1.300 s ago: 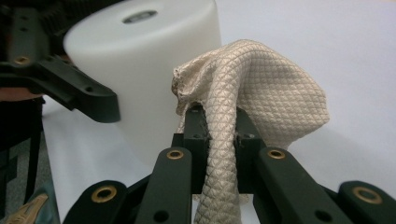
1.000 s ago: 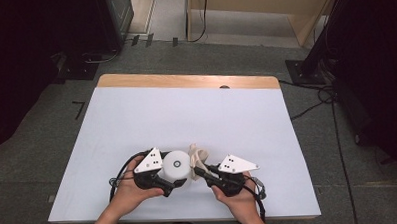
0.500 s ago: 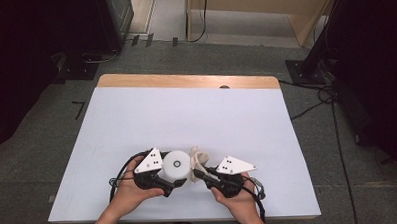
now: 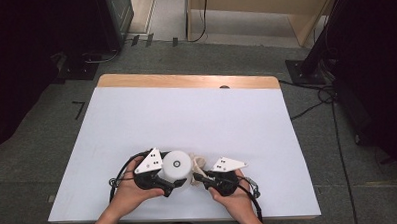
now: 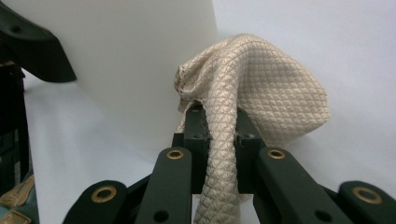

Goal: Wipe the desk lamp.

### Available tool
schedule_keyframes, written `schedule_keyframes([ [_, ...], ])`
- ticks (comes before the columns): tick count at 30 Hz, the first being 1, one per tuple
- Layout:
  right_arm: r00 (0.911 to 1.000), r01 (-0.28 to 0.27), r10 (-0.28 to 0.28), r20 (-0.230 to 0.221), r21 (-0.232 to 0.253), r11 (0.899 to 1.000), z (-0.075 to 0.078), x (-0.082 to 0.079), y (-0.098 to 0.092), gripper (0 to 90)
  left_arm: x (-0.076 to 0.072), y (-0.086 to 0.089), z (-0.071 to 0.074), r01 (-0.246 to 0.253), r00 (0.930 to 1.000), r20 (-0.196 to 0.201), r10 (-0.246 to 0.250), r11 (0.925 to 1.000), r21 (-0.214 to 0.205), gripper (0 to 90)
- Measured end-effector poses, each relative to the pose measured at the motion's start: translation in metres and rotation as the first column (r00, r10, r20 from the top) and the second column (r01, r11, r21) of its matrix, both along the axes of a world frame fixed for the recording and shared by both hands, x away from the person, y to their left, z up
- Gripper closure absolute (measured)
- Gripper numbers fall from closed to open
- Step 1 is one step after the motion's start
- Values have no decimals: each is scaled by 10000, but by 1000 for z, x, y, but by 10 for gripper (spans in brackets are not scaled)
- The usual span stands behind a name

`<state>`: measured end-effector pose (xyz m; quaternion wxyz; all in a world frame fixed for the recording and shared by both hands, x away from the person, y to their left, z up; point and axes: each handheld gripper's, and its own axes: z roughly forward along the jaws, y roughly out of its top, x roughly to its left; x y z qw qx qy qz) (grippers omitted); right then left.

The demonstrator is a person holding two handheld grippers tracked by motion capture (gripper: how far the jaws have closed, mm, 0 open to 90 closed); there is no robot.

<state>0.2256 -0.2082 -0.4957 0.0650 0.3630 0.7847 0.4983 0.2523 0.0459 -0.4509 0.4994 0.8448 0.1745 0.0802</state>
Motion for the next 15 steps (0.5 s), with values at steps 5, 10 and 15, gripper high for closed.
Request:
schedule_keyframes([
  [5,9999,-12,11,-137,-34,10000,-1,0,0,803,-2,0,1,-358,9991,-222,359,9994,28,54],
  [10,10000,30,-31,-86,-26,10000,0,0,-2,802,-9,-6,6,-1202,9922,-297,1207,9926,190,27],
  [15,9999,78,-78,-95,-11,10000,0,0,-2,802,-16,-13,11,-1926,9801,-433,1937,9809,283,28],
])
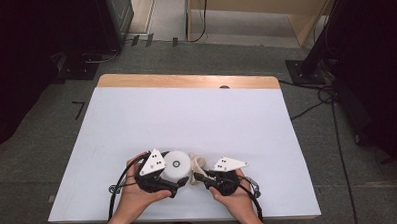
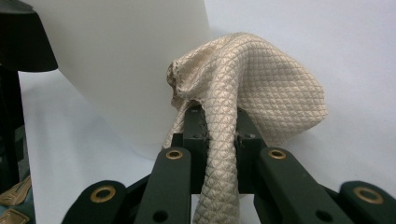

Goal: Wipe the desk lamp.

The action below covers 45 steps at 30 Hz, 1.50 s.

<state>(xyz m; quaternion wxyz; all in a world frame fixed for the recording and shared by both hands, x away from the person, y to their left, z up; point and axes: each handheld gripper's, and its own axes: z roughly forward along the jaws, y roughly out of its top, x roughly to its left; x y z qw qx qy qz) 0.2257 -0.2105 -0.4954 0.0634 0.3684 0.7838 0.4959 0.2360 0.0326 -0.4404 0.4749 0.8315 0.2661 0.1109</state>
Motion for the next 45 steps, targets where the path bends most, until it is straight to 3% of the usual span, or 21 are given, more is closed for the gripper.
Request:
schedule_keyframes([
  [3,10000,-16,16,34,-15,10000,0,0,1,801,-2,-3,0,-495,9988,-65,494,9987,-123,46],
  [12,10000,-22,22,33,-4,10000,-1,0,2,802,-3,-2,-1,-473,9987,208,475,9989,-76,75],
  [15,10000,-28,28,44,-7,10000,0,0,2,802,-1,-1,0,-163,9991,385,162,9999,22,82],
  [23,9999,-38,38,110,-15,10000,0,-1,2,801,7,7,-1,616,9973,419,-608,9979,-184,84],
  [24,9999,-40,40,112,-12,10000,0,-1,1,802,9,8,-2,1019,9938,475,-1009,9946,-199,84],
  [25,9999,-40,40,112,-12,10000,0,-1,1,802,9,8,-2,1019,9938,475,-1009,9946,-199,85],
  [26,10000,-39,39,80,10,10000,1,-1,1,802,10,8,-3,1387,9887,592,-1374,9901,-190,85],
  [27,10000,-39,39,80,10,10000,1,-1,1,802,10,8,-3,1387,9887,592,-1374,9901,-190,85],
  [28,10000,-28,28,75,32,10000,1,-1,1,802,11,8,-3,1723,9828,707,-1708,9849,-159,85],
  [29,10000,-28,28,75,32,10000,1,-1,1,802,11,8,-3,1723,9828,707,-1708,9849,-159,85],
  [30,9999,-36,35,98,27,10000,1,-1,0,802,12,9,-3,1993,9768,822,-1977,9798,-126,85],
  [31,9999,-40,40,107,27,10000,1,-1,0,802,12,9,-3,1993,9768,822,-1977,9798,-126,85],
  [32,9999,-53,53,96,24,10000,1,-1,1,802,13,11,-3,2233,9714,869,-2211,9746,-164,85],
  [36,9998,-110,110,171,1,9999,1,-1,1,802,16,13,-5,2540,9647,809,-2507,9666,-342,85],
  [45,9995,-87,84,311,90,9999,5,-4,1,801,20,15,-7,2632,9627,783,-2590,9635,-494,85],
])
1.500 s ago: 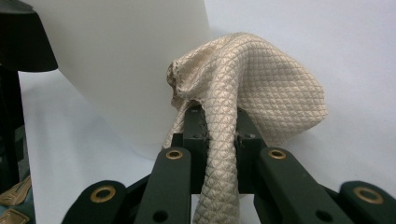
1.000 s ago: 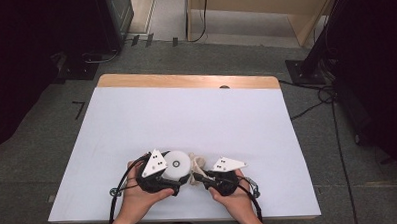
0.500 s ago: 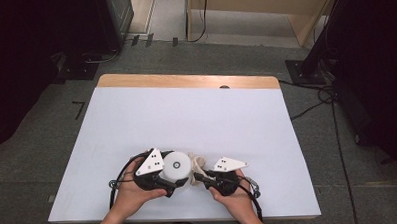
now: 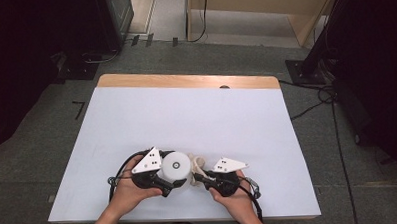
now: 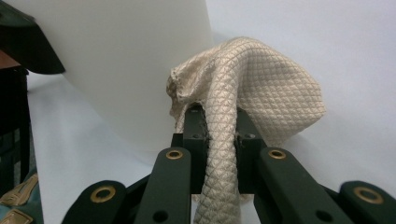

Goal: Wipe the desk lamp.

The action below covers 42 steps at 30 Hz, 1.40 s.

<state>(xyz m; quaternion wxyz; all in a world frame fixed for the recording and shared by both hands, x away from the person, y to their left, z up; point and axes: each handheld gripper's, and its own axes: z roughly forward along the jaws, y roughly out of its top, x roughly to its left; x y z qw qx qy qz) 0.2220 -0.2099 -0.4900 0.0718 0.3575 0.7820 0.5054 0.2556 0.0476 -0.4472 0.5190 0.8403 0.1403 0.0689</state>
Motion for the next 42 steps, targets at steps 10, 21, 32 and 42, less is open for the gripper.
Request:
schedule_keyframes([
  [10,9926,-94,43,1212,414,9991,30,-13,0,801,0,0,-1,-37,10000,-62,36,10000,-78,84],
  [21,9823,-265,122,1868,742,9969,41,-19,-2,802,0,0,-1,-83,10000,-57,82,9999,-121,84],
  [32,9968,-202,179,774,291,9994,13,-9,0,804,-1,0,-2,-149,9999,-48,149,9998,-163,84],
  [42,9996,-268,268,-114,-83,9996,-6,0,1,802,-1,0,-3,-205,9998,-21,205,9995,-241,84],
])
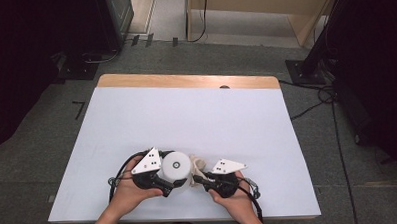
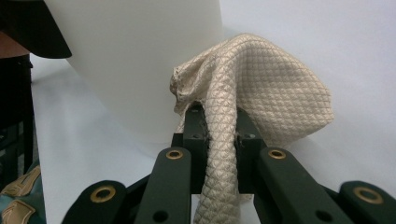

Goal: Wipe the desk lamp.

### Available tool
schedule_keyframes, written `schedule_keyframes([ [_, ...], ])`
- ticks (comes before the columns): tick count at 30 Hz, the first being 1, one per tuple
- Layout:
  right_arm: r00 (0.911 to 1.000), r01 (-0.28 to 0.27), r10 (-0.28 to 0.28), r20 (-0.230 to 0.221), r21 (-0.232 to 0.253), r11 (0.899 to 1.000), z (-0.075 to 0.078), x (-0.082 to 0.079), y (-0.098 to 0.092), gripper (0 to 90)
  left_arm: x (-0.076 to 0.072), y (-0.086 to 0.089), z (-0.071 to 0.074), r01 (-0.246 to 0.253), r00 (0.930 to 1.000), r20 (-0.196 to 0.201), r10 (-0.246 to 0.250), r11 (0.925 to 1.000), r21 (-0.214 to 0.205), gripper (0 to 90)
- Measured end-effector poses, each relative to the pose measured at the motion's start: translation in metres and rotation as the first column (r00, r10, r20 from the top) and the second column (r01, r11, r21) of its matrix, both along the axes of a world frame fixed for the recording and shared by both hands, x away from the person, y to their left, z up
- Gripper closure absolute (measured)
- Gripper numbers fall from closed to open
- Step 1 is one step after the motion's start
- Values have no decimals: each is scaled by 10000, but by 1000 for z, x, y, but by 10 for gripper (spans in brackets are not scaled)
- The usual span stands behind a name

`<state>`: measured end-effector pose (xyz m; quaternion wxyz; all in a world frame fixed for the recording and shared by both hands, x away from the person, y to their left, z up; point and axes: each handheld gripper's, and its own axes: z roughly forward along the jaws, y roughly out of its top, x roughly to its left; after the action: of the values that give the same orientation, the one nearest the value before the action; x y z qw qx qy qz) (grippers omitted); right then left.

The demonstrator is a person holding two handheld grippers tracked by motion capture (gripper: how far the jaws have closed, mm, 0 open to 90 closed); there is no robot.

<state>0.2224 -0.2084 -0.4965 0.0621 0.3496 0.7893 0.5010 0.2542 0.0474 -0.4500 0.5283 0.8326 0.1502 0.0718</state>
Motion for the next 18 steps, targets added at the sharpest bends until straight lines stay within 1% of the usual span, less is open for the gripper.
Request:
schedule_keyframes([
  [5,10000,-23,23,-41,-29,10000,0,0,0,801,-1,0,-1,-87,10000,20,87,9999,-59,82],
  [6,10000,-6,6,-28,-41,10000,0,0,0,800,-4,0,-1,-289,9996,58,289,9996,-37,81],
  [8,10000,7,-7,-14,-71,10000,0,0,-1,799,-6,-1,1,-620,9980,-88,620,9981,46,77],
  [9,10000,7,-7,-14,-71,10000,0,0,-1,799,-6,-1,1,-620,9980,-88,620,9981,46,68],
  [10,10000,41,-41,-6,-80,10000,0,0,-1,799,-7,-2,2,-971,9947,-313,977,9951,206,42],
  [11,10000,44,-44,-4,-80,10000,1,0,-2,799,-8,-3,2,-1117,9929,-379,1128,9933,297,17],
  [12,10000,44,-44,-4,-80,10000,1,0,-2,799,-8,-3,2,-1117,9929,-379,1128,9933,297,11],
  [13,10000,48,-48,-16,-87,10000,1,0,-2,799,-9,-4,3,-1244,9910,-443,1260,9916,360,11],
  [14,10000,70,-70,-30,-79,9999,1,0,-3,799,-10,-6,3,-1436,9881,-504,1453,9889,376,11],
  [15,10000,69,-69,-24,-78,9999,1,0,-3,799,-13,-8,6,-1874,9802,-563,1896,9814,417,11],
  [16,10000,74,-74,-19,-79,9999,1,0,-3,798,-14,-9,8,-2081,9757,-617,2103,9773,405,11],
  [17,10000,74,-74,-19,-79,9999,1,0,-3,798,-14,-9,8,-2081,9757,-617,2103,9773,405,11],
  [18,10000,84,-84,-18,-74,9999,1,0,-3,798,-16,-11,9,-2239,9715,-716,2259,9740,341,11],
])
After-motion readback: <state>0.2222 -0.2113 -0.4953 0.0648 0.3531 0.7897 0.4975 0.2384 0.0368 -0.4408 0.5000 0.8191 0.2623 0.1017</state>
